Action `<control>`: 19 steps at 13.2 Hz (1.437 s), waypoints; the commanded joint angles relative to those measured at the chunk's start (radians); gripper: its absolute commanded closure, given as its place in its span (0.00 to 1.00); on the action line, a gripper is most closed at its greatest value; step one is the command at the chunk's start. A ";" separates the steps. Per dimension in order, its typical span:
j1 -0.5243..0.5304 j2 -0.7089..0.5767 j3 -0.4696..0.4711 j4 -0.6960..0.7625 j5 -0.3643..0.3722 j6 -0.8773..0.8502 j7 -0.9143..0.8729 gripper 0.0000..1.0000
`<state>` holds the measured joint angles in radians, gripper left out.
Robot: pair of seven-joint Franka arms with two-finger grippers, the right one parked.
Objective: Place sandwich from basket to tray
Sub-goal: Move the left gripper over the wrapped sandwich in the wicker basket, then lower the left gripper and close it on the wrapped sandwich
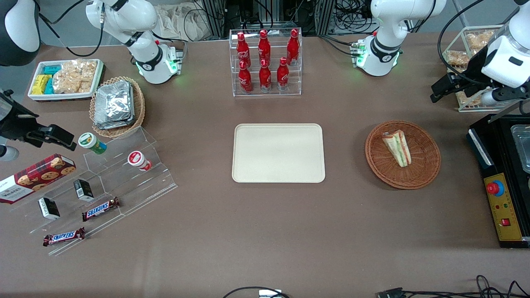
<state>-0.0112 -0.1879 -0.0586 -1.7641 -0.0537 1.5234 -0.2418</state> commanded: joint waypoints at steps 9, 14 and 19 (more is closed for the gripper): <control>-0.003 -0.088 0.005 -0.257 0.038 0.154 -0.007 0.00; 0.007 -0.104 0.039 -0.628 0.040 0.614 -0.093 0.00; 0.007 0.072 0.040 -0.756 0.041 0.934 -0.116 0.00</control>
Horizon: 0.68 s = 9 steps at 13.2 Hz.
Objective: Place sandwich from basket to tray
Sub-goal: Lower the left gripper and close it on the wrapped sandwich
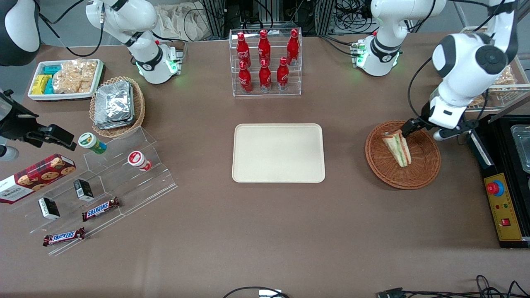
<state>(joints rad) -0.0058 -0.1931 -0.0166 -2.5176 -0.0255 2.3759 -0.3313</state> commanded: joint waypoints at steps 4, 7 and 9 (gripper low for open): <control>0.001 0.243 -0.002 -0.003 0.013 0.200 -0.034 0.00; 0.000 0.290 -0.002 -0.004 0.013 0.229 -0.035 0.01; -0.002 0.297 -0.002 -0.004 0.013 0.230 -0.035 0.01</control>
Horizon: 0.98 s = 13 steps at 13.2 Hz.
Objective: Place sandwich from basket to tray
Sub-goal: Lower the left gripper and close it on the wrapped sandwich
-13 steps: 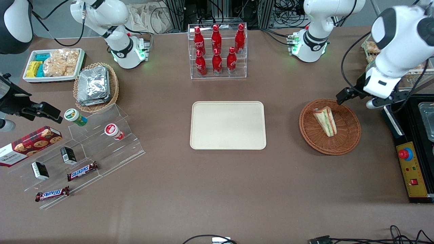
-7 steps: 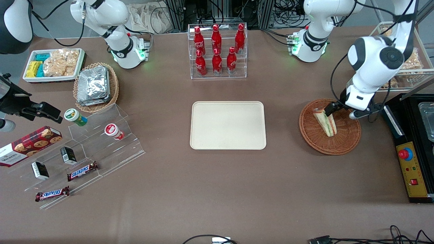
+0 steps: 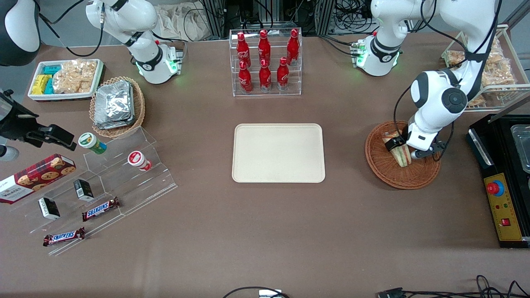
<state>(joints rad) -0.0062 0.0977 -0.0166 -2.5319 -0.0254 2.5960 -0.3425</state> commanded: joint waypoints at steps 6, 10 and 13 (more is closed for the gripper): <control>-0.003 0.013 -0.003 0.010 0.015 0.010 -0.024 1.00; -0.001 0.004 -0.003 0.012 0.015 -0.002 -0.018 1.00; -0.006 -0.087 -0.005 0.025 0.015 -0.139 -0.020 1.00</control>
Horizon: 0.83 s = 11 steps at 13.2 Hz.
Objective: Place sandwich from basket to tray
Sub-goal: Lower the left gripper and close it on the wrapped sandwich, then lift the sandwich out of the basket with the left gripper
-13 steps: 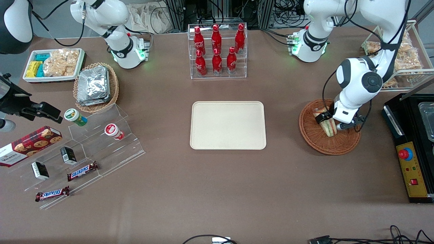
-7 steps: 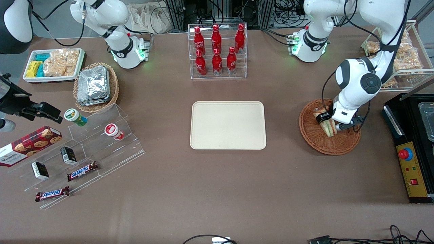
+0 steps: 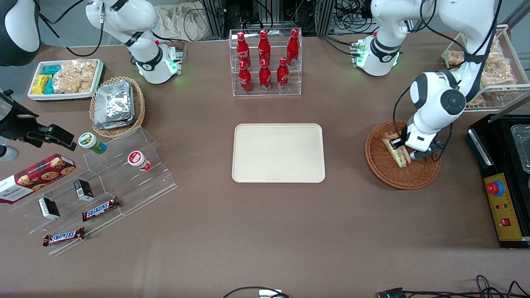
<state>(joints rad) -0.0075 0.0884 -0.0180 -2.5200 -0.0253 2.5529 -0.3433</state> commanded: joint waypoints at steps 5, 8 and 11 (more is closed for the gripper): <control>-0.009 -0.269 -0.010 0.224 0.019 -0.555 -0.016 1.00; -0.026 -0.222 -0.017 0.548 0.074 -0.889 -0.003 1.00; -0.061 -0.176 -0.037 0.740 0.088 -1.037 0.038 1.00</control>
<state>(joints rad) -0.0498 -0.1700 -0.0377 -1.9185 0.0440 1.5990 -0.3326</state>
